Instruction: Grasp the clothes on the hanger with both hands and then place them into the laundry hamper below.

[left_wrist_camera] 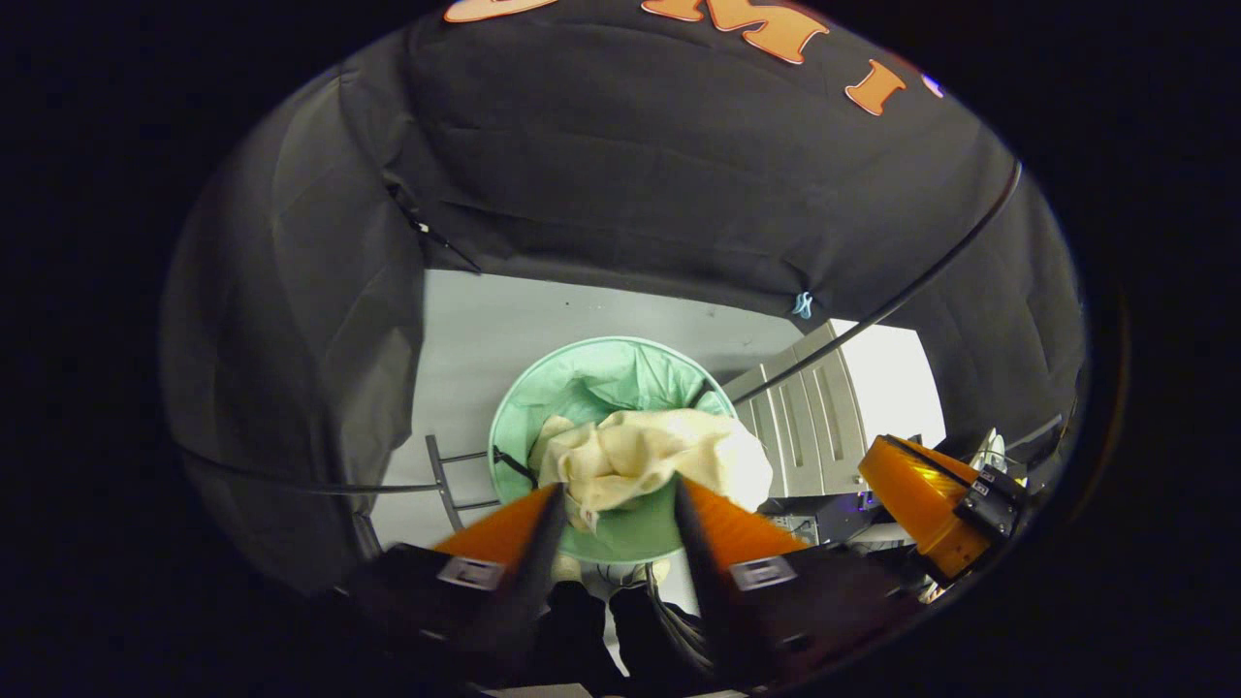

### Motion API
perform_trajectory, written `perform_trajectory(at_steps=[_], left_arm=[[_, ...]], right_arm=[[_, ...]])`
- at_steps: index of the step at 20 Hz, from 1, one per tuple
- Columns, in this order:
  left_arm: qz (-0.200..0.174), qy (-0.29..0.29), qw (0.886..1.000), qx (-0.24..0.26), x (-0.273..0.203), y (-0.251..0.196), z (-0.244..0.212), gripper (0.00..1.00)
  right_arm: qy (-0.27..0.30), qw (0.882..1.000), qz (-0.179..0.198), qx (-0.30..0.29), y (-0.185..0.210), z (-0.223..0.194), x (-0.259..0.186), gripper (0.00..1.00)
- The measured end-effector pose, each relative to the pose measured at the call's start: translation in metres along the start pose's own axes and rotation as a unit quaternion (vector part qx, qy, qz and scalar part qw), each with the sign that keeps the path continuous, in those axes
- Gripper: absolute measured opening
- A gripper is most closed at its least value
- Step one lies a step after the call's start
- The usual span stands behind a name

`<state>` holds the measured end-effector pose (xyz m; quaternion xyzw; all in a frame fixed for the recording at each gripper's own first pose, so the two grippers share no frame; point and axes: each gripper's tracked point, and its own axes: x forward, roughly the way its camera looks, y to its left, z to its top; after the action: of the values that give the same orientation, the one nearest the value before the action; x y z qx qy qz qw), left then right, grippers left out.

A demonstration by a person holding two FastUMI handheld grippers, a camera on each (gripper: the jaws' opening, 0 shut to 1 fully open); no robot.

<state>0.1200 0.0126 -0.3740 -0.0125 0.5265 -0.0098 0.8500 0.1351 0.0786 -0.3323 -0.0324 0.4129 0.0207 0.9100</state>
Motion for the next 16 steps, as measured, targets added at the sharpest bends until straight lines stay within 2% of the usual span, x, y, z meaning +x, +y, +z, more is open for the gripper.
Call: perform_trajectory(at_steps=[2,3,5,6,8,9,10,11,12,13,14,16], left_arm=[[-0.001,-0.001,1.000,0.003,-0.005,-0.002,-0.002,1.00],[-0.003,-0.001,1.000,0.004,-0.007,-0.003,-0.004,0.95],[0.000,-0.003,1.000,0.009,-0.010,0.000,-0.008,0.95],[0.002,-0.004,1.000,0.012,-0.013,0.000,-0.011,0.95],[0.009,-0.008,1.000,0.018,-0.020,0.003,-0.013,0.96],[0.010,-0.010,1.000,0.019,-0.023,0.004,-0.015,0.96],[0.011,-0.012,1.000,0.019,-0.027,0.006,-0.018,0.96],[0.012,-0.015,1.000,0.018,-0.031,0.008,-0.019,0.96],[0.014,-0.019,1.000,0.017,-0.037,0.010,-0.022,0.96],[0.018,-0.023,0.999,0.018,-0.043,0.013,-0.024,0.96],[0.026,-0.034,0.999,0.023,-0.049,0.020,-0.023,0.96],[0.039,-0.059,0.997,0.033,-0.068,0.028,-0.015,0.97]], right_arm=[[-0.002,1.000,0.001,0.002,-0.002,-0.003,-0.006,0.10],[-0.001,1.000,0.000,0.002,-0.003,-0.005,-0.009,0.13],[-0.003,1.000,-0.003,0.004,-0.007,-0.009,-0.013,0.17],[-0.006,1.000,-0.003,0.006,-0.009,-0.011,-0.017,0.16],[-0.016,1.000,-0.005,0.009,-0.014,-0.011,-0.024,0.38],[-0.027,1.000,-0.006,0.009,-0.018,-0.008,-0.024,0.55],[-0.035,0.999,-0.016,0.009,-0.023,-0.004,-0.032,0.57],[-0.041,0.999,-0.021,0.011,-0.027,-0.003,-0.039,0.69],[-0.044,0.999,-0.021,0.011,-0.029,-0.005,-0.043,0.76],[-0.047,0.999,-0.019,0.009,-0.030,-0.006,-0.049,0.90],[-0.052,0.998,-0.019,0.006,-0.031,-0.005,-0.056,0.94],[-0.067,0.997,-0.025,0.000,-0.036,-0.002,-0.072,0.94]])
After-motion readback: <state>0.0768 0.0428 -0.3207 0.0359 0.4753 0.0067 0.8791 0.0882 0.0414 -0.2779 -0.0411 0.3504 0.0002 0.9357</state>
